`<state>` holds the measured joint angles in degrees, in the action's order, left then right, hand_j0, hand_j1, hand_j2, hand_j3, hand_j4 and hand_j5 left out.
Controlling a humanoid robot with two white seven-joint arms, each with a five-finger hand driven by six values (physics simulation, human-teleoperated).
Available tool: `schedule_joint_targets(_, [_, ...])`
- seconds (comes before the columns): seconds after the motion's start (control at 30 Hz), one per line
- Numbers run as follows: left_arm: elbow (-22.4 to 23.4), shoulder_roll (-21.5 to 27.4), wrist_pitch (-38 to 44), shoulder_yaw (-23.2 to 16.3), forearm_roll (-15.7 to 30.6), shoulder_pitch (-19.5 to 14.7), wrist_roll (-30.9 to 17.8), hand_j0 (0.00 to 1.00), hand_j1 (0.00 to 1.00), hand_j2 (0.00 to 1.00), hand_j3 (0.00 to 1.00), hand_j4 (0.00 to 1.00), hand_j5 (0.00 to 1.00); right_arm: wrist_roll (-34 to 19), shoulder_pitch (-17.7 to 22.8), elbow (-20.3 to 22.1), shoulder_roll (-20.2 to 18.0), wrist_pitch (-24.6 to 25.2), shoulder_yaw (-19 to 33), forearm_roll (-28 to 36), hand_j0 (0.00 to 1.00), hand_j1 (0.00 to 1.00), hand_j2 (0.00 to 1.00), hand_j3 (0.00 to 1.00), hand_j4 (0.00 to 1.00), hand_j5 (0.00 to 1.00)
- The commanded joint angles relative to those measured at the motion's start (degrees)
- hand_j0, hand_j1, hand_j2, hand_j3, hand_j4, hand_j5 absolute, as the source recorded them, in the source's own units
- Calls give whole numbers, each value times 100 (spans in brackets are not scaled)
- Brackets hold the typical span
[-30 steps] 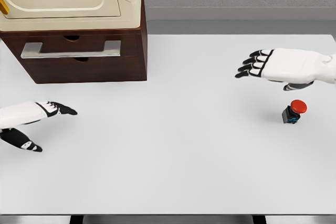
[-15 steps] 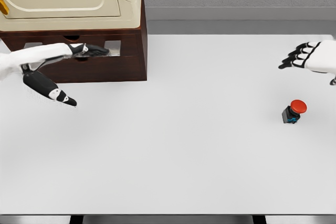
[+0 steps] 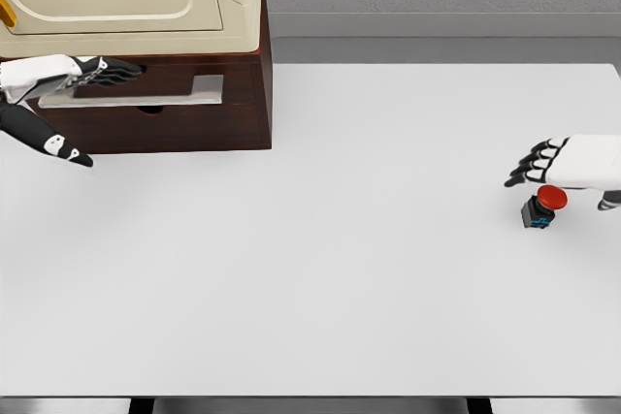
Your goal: Open the cabinet drawer with left arm, and place a switch into the drawer with right arm
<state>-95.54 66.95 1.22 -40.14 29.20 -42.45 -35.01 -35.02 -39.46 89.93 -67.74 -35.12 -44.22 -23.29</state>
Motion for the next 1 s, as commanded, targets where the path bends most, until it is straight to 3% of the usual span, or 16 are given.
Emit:
schedule_joint_targets(0.0, [79,-218,273,6,-257,0,1,100,100,100,100,100,100,2,0,-2,24,12,-17,18,100,100,100,100,100,100])
schedule_joint_targets(0.4, [449,-631,326,-11,-485,9,1,100,100,100,100,100,100,2,0,-160,121,12,-122,9,100,100,100,100,100,100])
schedule_joint_targets(0.83, [290,-403,-174,-38,-477,167,1,100,100,100,100,100,100,2,61,-204,121,12,-219,-9,100,100,100,100,100,100])
schedule_joint_targets(0.97, [36,-270,-219,-38,-468,246,1,100,100,100,100,100,100,2,44,-380,156,12,-210,-9,100,100,100,100,100,100])
